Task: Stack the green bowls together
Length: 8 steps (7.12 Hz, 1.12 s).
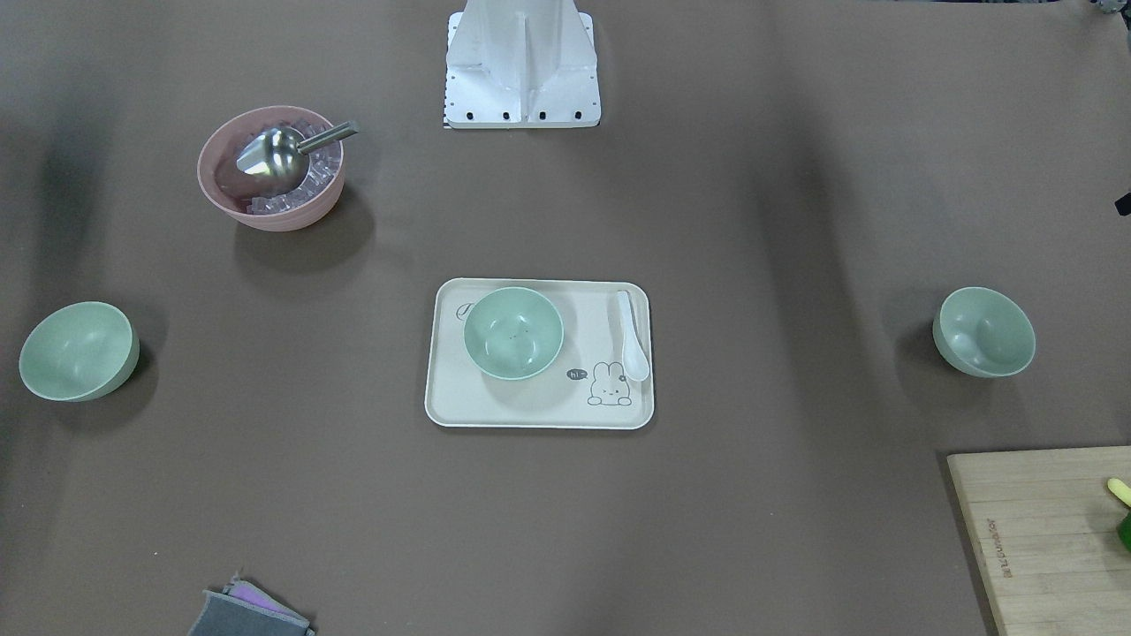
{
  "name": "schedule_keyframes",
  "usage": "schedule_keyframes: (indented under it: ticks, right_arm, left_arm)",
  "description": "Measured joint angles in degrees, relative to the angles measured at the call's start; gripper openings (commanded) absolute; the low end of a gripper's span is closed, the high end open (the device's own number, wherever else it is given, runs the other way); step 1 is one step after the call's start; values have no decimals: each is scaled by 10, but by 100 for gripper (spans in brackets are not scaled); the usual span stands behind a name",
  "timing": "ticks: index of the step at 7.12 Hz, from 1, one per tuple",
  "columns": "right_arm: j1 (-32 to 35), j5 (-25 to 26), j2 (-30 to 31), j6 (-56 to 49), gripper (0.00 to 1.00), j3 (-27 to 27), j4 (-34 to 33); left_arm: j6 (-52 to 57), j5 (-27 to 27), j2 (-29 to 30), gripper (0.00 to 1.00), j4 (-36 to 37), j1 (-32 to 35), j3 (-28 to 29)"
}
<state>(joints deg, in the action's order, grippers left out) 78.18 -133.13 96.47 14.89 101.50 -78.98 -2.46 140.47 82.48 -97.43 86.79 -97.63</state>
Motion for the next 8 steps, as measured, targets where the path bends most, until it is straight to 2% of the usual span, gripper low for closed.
schedule_keyframes:
  ticks: [5, 8]
  right_arm:
    - [0, -4, 2, -54, 100, -2, -5]
    - [-1, -4, 6, -55, 100, -1, 1]
  left_arm:
    - [2, -1, -25, 98, -55, 0, -2]
    - [3, 2, -40, 98, -160, -1, 14]
